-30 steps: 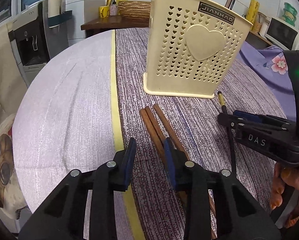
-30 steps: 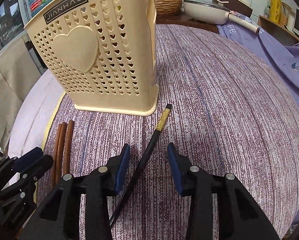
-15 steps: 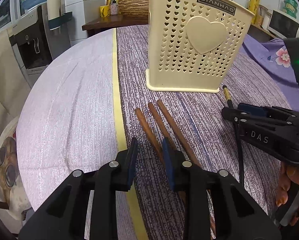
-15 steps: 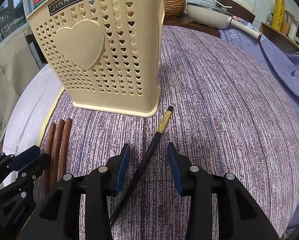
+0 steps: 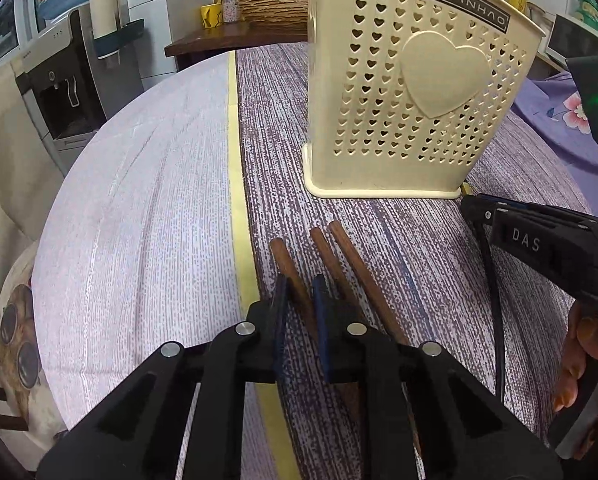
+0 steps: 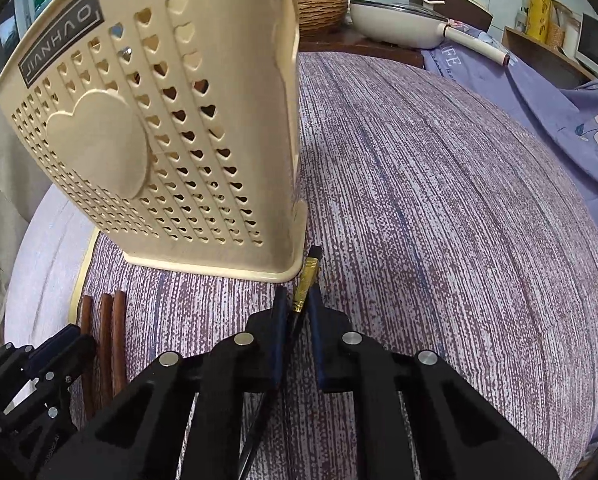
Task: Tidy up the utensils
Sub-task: 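Grasp the black gold-tipped chopstick with the right tool while the left tool grasps a wooden chopstick, then lift the black chopstick over the holder with the right tool while the left tool carries its chopstick there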
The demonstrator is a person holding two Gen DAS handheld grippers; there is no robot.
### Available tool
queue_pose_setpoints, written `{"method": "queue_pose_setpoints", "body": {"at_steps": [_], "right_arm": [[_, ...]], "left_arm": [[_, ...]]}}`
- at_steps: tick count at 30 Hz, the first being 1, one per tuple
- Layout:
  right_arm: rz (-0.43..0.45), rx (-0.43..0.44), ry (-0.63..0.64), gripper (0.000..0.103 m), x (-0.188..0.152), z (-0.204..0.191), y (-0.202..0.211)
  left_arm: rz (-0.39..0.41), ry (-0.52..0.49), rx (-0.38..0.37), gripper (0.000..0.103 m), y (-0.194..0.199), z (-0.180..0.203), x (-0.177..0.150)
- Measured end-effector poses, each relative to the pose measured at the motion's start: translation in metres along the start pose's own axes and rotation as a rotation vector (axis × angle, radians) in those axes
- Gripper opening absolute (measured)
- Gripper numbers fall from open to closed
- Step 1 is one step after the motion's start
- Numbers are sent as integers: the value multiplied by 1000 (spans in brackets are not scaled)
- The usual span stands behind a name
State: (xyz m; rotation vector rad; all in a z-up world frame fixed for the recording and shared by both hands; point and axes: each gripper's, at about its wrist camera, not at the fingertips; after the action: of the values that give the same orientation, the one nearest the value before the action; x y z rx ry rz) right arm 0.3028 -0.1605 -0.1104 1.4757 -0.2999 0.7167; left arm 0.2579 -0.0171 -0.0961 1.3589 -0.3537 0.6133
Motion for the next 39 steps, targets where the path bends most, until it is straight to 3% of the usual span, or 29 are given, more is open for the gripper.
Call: {"method": "queue_pose_setpoints", "body": {"at_steps": [22, 29, 39], "right_arm": [[72, 139, -147, 7, -14, 31, 13], [184, 196, -144, 7, -18, 42, 51], [385, 243, -73, 7, -18, 40, 128]], "left_arm": [[1, 122, -104, 8, 0, -19, 14], [58, 138, -145, 8, 27, -22, 23], [204, 102, -220, 7, 98, -13, 40]]}}
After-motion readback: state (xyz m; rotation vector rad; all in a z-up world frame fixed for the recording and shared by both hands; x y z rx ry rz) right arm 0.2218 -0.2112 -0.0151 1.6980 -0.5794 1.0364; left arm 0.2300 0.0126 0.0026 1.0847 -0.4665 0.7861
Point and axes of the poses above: each gripper's, at about its wrist camera, not at the fingertips, and y roughly against the way its jaws point, z to its right, x to its top, and after that the axes turned 15 degrees about y, right-handed
